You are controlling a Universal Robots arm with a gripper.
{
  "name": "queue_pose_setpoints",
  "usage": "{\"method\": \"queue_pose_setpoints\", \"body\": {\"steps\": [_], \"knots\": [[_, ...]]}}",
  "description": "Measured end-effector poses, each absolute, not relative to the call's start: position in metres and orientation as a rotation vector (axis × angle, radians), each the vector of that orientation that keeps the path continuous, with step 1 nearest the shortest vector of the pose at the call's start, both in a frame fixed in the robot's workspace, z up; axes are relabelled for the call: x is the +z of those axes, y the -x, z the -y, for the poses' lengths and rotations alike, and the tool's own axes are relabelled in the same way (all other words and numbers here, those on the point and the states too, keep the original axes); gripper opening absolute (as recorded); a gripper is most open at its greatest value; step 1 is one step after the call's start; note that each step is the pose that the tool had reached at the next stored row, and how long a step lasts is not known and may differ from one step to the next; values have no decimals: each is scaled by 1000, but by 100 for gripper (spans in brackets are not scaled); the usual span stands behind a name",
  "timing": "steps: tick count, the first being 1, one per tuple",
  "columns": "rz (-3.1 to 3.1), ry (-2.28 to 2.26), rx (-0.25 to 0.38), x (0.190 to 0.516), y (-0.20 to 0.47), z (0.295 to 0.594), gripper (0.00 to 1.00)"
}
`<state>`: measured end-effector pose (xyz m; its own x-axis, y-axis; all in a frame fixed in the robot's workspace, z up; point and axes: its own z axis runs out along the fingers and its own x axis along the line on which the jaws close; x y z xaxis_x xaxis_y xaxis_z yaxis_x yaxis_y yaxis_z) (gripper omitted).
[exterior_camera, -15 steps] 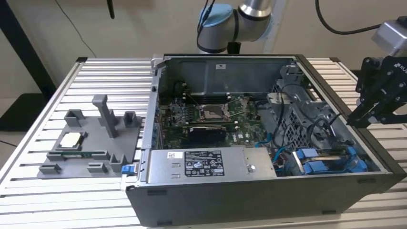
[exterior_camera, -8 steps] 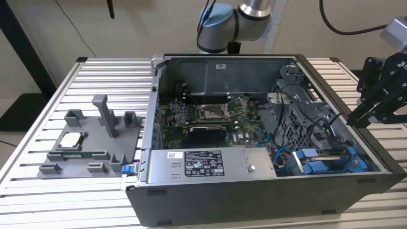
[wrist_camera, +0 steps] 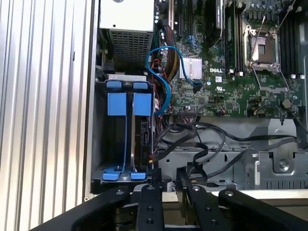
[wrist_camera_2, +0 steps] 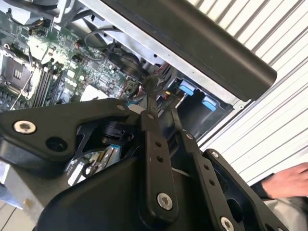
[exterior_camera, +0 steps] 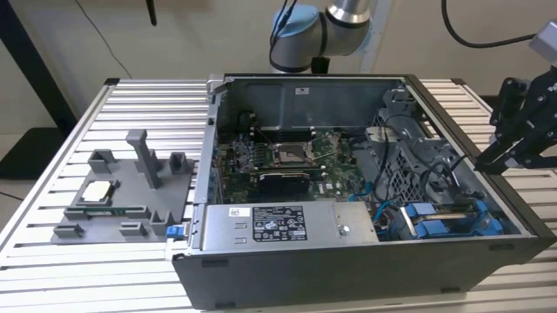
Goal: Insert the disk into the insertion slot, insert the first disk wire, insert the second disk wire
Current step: 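Insert the second disk wire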
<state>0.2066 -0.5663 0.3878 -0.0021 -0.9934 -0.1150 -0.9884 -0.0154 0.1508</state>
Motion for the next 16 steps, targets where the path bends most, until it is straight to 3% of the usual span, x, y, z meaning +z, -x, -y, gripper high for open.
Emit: {"method": "queue_pose_setpoints", "body": {"steps": [16], "knots": [[2192, -2211, -317, 381, -213, 561, 27]]}}
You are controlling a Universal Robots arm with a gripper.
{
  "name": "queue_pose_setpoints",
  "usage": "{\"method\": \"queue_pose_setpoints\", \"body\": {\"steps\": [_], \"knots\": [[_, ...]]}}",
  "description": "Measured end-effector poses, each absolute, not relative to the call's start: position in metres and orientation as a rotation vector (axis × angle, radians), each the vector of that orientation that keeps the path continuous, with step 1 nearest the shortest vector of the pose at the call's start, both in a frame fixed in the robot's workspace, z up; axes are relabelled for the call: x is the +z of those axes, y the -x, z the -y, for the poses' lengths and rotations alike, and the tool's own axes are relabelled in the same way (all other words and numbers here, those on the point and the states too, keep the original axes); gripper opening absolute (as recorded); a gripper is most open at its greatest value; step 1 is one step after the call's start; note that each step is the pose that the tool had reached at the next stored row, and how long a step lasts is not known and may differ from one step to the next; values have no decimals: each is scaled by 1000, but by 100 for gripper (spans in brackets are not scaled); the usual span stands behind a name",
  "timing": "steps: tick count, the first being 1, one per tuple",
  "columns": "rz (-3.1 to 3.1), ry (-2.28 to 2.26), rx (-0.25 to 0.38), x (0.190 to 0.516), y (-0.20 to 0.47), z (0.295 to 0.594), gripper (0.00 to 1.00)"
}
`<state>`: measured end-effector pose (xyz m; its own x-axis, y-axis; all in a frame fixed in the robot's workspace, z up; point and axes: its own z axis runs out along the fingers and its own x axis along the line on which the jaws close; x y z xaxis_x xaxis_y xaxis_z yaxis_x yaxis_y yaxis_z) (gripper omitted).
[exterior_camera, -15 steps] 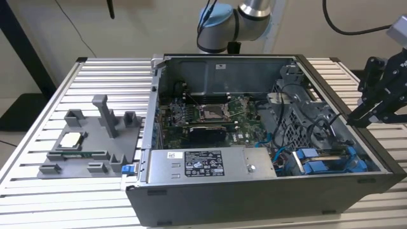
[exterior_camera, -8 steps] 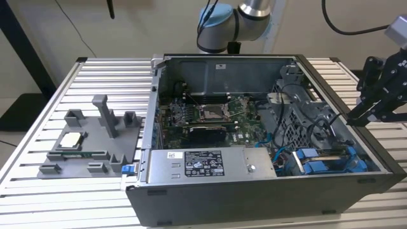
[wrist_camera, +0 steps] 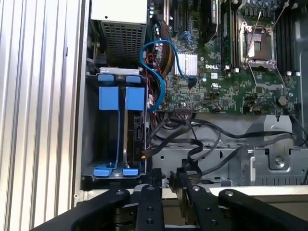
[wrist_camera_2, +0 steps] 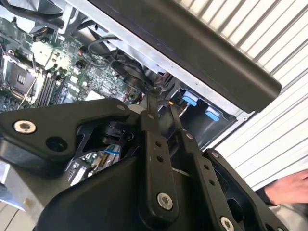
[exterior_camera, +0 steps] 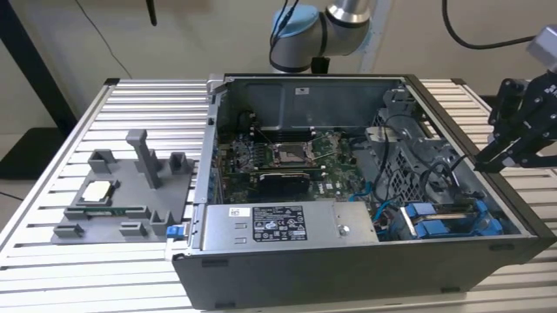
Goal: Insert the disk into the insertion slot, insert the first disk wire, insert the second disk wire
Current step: 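Insert the second disk wire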
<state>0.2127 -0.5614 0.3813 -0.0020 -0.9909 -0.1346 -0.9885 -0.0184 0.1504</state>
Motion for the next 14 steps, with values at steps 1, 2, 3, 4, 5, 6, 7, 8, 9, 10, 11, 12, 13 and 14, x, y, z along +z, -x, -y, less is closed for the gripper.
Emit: {"method": "queue_pose_setpoints", "body": {"steps": [1, 2, 3, 4, 5, 6, 7, 8, 9, 10, 11, 12, 13, 14], "knots": [[2194, -2213, -323, 381, -213, 561, 27], [2197, -2217, -332, 380, -213, 561, 27], [2200, -2221, -342, 380, -213, 561, 27], [2203, -2226, -354, 380, -213, 561, 27], [2205, -2230, -363, 380, -214, 561, 27], [2206, -2232, -367, 379, -214, 561, 27], [2206, -2232, -368, 379, -214, 561, 27], [2206, -2232, -368, 378, -215, 561, 27], [2206, -2231, -369, 378, -216, 561, 27], [2205, -2230, -371, 378, -217, 561, 27], [2203, -2228, -374, 378, -217, 561, 27], [2202, -2226, -377, 377, -218, 561, 27], [2201, -2225, -379, 376, -218, 561, 27], [2200, -2223, -381, 376, -218, 561, 25]]}}
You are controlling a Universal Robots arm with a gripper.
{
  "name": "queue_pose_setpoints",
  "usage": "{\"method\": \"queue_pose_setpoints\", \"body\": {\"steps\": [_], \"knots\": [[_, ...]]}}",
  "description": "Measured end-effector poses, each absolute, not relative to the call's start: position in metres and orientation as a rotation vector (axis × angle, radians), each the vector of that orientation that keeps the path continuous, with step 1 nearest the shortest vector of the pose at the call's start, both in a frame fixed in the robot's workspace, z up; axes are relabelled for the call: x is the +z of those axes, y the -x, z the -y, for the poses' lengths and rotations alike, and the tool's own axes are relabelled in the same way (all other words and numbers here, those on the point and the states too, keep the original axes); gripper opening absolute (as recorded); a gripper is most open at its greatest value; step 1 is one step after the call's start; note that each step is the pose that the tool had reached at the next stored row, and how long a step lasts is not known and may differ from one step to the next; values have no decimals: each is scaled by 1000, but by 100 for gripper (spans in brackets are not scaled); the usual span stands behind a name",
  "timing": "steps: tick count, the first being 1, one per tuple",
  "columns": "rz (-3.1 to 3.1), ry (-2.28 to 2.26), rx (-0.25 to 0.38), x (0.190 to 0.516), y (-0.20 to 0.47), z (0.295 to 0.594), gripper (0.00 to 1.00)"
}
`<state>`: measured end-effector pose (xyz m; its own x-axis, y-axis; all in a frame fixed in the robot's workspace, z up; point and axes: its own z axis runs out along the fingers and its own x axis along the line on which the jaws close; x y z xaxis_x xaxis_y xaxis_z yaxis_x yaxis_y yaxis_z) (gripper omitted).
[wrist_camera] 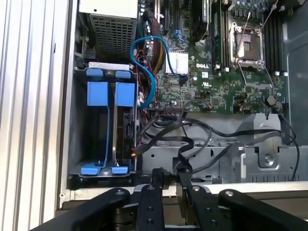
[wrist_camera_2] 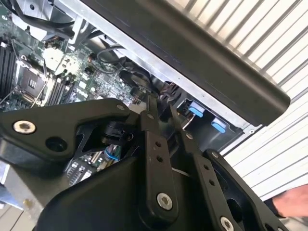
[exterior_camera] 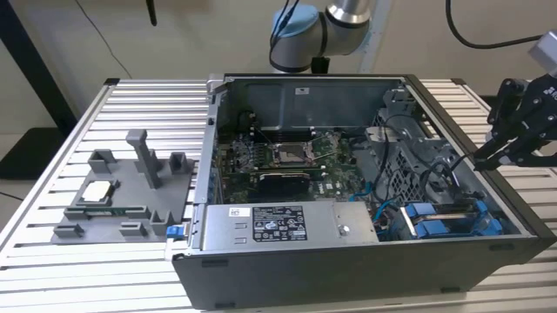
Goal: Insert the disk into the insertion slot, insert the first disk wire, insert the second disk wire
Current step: 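Insert the second disk wire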
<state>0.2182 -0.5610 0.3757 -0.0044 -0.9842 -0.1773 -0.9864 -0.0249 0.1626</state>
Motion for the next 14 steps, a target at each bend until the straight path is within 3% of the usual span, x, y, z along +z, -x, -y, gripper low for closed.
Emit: {"method": "queue_pose_setpoints", "body": {"steps": [2, 3, 14], "knots": [[-2189, 2211, 383, 374, -218, 561, 25], [-2190, 2211, 385, 374, -218, 561, 18], [-2187, 2210, 390, 374, -209, 563, 16]]}}
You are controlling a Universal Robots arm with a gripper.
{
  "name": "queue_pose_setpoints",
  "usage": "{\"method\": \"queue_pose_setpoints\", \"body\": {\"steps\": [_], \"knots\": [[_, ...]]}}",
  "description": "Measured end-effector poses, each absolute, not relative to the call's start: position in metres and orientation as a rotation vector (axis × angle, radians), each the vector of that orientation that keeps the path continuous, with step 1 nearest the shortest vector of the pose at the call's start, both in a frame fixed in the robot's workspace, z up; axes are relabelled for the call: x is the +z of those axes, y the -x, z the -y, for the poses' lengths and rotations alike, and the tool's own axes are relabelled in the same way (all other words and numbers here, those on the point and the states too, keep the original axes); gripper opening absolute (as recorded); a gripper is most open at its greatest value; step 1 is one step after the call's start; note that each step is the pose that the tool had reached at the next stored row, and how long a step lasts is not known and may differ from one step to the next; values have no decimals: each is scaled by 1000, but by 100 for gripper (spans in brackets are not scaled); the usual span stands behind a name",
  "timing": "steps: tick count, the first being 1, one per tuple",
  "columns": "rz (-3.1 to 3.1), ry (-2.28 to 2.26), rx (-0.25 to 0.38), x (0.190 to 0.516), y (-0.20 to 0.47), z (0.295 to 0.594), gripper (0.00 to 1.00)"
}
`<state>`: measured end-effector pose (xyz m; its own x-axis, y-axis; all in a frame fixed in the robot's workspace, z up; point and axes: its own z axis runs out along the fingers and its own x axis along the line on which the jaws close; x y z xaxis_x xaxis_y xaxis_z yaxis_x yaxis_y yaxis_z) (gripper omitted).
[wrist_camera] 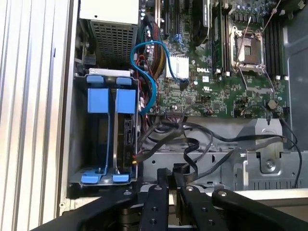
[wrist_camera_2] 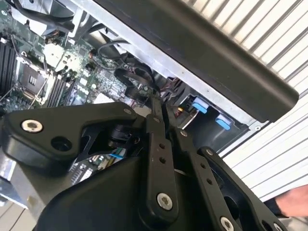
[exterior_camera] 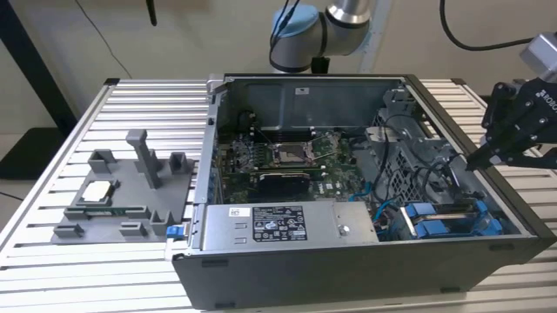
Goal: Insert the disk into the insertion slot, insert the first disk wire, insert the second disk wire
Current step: 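Insert the second disk wire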
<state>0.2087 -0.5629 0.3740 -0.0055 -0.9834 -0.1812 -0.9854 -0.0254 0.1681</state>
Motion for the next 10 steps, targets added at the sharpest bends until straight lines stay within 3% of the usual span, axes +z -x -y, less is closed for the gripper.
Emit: {"method": "queue_pose_setpoints", "body": {"steps": [10], "knots": [[-2187, 2207, 392, 378, -177, 564, 16]]}}
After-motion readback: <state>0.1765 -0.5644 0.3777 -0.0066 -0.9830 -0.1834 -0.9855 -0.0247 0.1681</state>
